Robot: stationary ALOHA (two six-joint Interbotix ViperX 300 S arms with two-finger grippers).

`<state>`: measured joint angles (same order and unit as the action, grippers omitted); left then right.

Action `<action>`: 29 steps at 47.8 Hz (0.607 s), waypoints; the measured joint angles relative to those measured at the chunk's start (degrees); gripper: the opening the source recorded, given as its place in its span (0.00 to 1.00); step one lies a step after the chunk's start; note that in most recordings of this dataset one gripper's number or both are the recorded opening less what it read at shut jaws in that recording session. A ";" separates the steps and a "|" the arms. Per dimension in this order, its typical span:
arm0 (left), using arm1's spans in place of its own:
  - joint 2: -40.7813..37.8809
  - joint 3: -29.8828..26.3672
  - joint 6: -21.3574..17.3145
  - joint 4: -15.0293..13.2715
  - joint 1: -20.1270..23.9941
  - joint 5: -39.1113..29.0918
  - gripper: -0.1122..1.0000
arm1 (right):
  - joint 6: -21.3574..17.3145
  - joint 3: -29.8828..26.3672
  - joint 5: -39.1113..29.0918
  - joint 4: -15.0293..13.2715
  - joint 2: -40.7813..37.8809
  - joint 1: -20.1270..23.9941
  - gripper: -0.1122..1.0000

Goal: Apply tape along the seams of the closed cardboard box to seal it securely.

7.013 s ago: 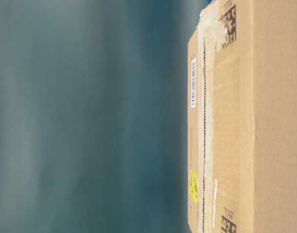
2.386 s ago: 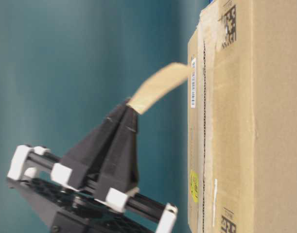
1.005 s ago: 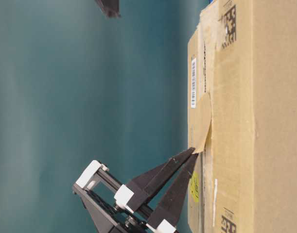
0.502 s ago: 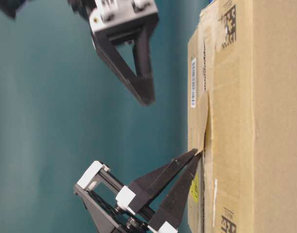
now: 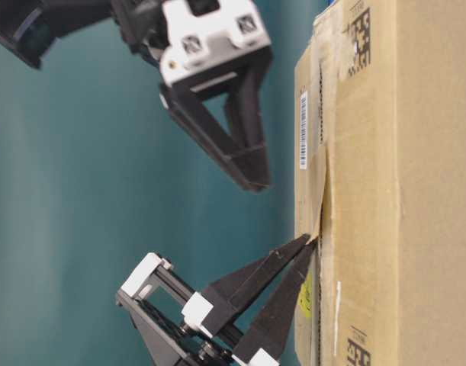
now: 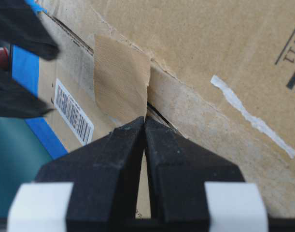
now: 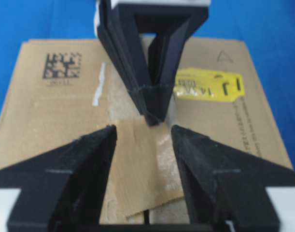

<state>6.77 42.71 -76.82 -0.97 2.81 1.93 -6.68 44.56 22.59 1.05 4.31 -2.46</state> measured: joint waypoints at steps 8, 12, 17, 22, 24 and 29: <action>0.00 0.00 0.00 0.00 0.00 -0.09 0.10 | -0.09 -1.23 0.00 0.00 -3.52 0.00 0.57; 0.00 -0.09 0.00 0.00 0.00 -0.26 0.10 | -0.09 -1.67 0.09 -0.09 -4.66 0.00 0.56; 0.00 0.00 0.09 0.00 0.00 -0.26 0.10 | -0.09 -1.76 0.00 -0.09 -5.80 -0.26 0.56; 0.00 0.00 0.09 0.00 0.00 -0.26 0.10 | -0.18 -1.76 0.09 0.00 -6.33 -0.35 0.56; 0.00 -0.09 0.09 0.00 0.00 -0.35 0.10 | -0.18 -1.76 0.18 -0.09 -6.33 -0.35 0.55; 0.09 -0.09 0.09 0.00 0.00 -0.62 0.10 | -0.18 -1.76 0.18 0.00 -6.42 -0.44 0.54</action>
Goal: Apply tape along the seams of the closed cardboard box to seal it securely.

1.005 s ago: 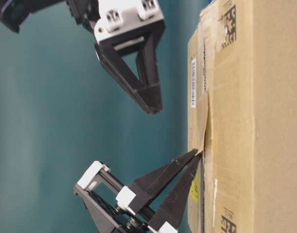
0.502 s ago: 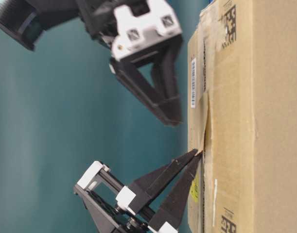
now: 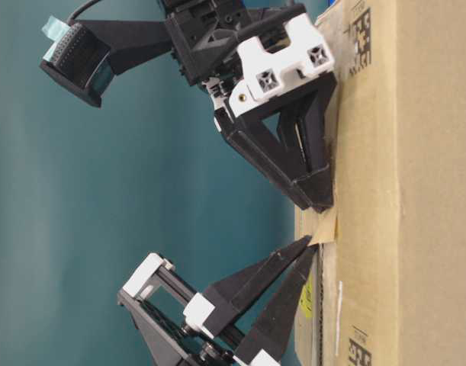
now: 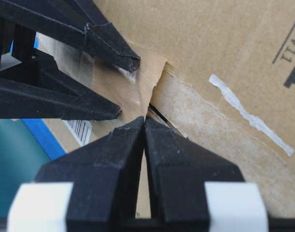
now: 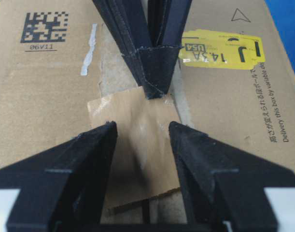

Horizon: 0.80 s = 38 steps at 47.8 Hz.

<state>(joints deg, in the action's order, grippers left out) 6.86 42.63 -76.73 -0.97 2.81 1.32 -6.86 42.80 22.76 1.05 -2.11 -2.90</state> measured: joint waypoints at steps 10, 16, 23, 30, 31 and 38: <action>-0.09 0.00 0.00 0.00 0.00 -0.35 0.10 | -0.26 0.00 0.00 -0.09 0.00 0.00 0.54; 0.00 -0.09 0.00 0.00 0.00 -0.35 0.10 | -0.35 0.00 0.00 -0.09 0.00 0.00 0.54; -0.09 -0.79 0.00 0.00 0.00 -1.93 0.10 | -0.44 0.00 0.00 0.00 0.00 0.00 0.54; -0.09 -1.85 -1.67 0.00 0.18 -4.75 0.12 | -0.44 0.00 0.00 -0.09 0.00 0.09 0.54; -0.09 -1.93 -2.11 0.00 0.18 -5.01 0.13 | -0.44 0.00 0.00 -0.09 0.00 0.09 0.54; -0.09 -2.46 -4.04 0.00 0.35 -5.54 0.45 | -0.44 0.00 0.00 -0.09 0.00 0.00 0.54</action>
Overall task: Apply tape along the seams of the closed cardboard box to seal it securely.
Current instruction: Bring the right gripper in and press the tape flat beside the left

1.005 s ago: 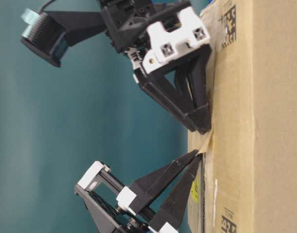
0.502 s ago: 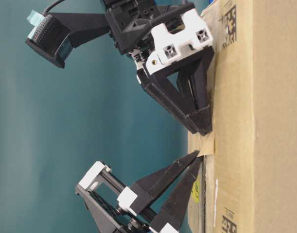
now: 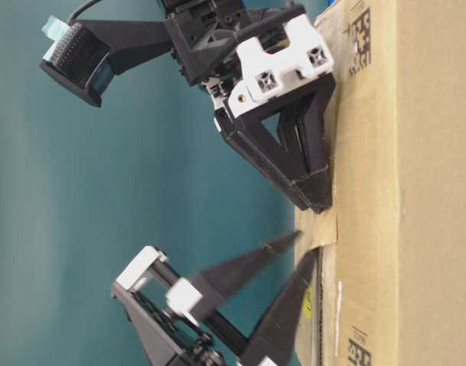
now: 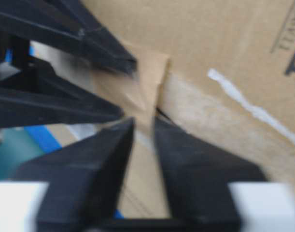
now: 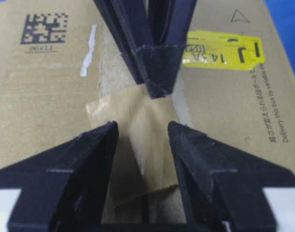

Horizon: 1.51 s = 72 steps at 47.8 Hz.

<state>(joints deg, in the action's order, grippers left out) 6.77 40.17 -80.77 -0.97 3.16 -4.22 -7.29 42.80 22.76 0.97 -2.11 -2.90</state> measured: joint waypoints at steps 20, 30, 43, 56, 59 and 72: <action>0.00 -1.14 -5.89 0.00 0.18 -1.58 0.67 | 0.00 0.00 -0.09 0.09 0.00 0.00 0.54; 0.00 -2.11 -6.06 0.00 0.18 -5.80 0.67 | 0.00 0.00 -0.09 0.09 0.00 -0.09 0.54; 0.00 -2.64 -6.06 0.09 0.26 -9.49 0.67 | -0.09 0.00 -0.18 0.00 0.00 -0.09 0.54; 0.00 -2.81 -6.06 0.09 0.26 -10.55 0.67 | 0.00 0.00 -0.35 0.09 0.00 -0.09 0.54; 0.09 -2.90 -6.06 0.09 0.26 -10.81 0.67 | -0.09 0.00 -0.44 0.00 0.09 -0.09 0.54; 0.18 -2.99 -6.06 0.18 0.18 -11.87 0.67 | -0.09 0.00 -0.62 0.09 0.00 -0.09 0.54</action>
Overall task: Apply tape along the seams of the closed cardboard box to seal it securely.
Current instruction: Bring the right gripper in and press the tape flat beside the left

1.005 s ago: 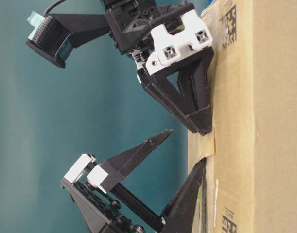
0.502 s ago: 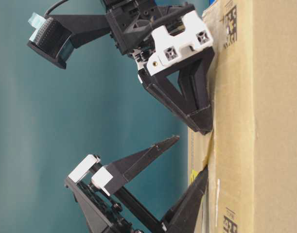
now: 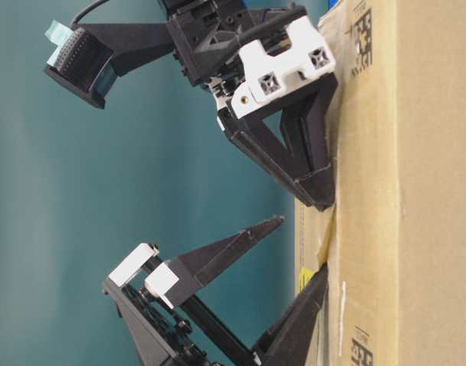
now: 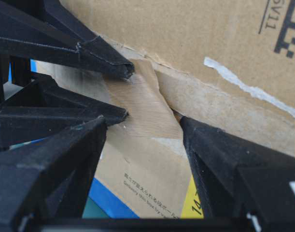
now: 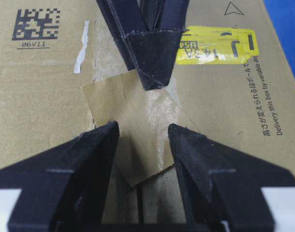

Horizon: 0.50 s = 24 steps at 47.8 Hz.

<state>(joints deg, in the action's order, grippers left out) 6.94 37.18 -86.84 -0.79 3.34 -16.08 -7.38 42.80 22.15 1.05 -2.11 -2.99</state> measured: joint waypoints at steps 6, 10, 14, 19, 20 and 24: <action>0.26 0.09 0.00 0.00 0.09 -0.18 0.67 | 0.00 0.00 0.09 -0.09 0.00 0.00 0.54; 0.62 0.26 0.00 -0.09 0.09 -0.44 0.67 | 0.00 0.00 0.09 -0.09 0.00 0.00 0.54; 1.23 0.70 0.00 -0.09 0.00 -0.97 0.67 | 0.00 0.00 0.09 -0.09 0.00 0.00 0.54; 1.85 1.32 0.00 0.00 0.00 -1.32 0.67 | 0.00 0.00 0.09 0.00 0.00 -0.09 0.54; 2.02 1.49 0.09 0.00 0.09 -1.32 0.67 | 0.00 0.00 0.09 0.00 0.00 -0.09 0.54; 2.81 2.20 0.09 0.00 0.09 -1.49 0.66 | 0.00 0.00 0.00 0.00 0.00 -0.18 0.54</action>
<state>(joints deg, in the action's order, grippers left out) 9.76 39.38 -86.75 -0.79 3.43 -17.58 -7.38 42.80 22.15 1.05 -2.11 -3.16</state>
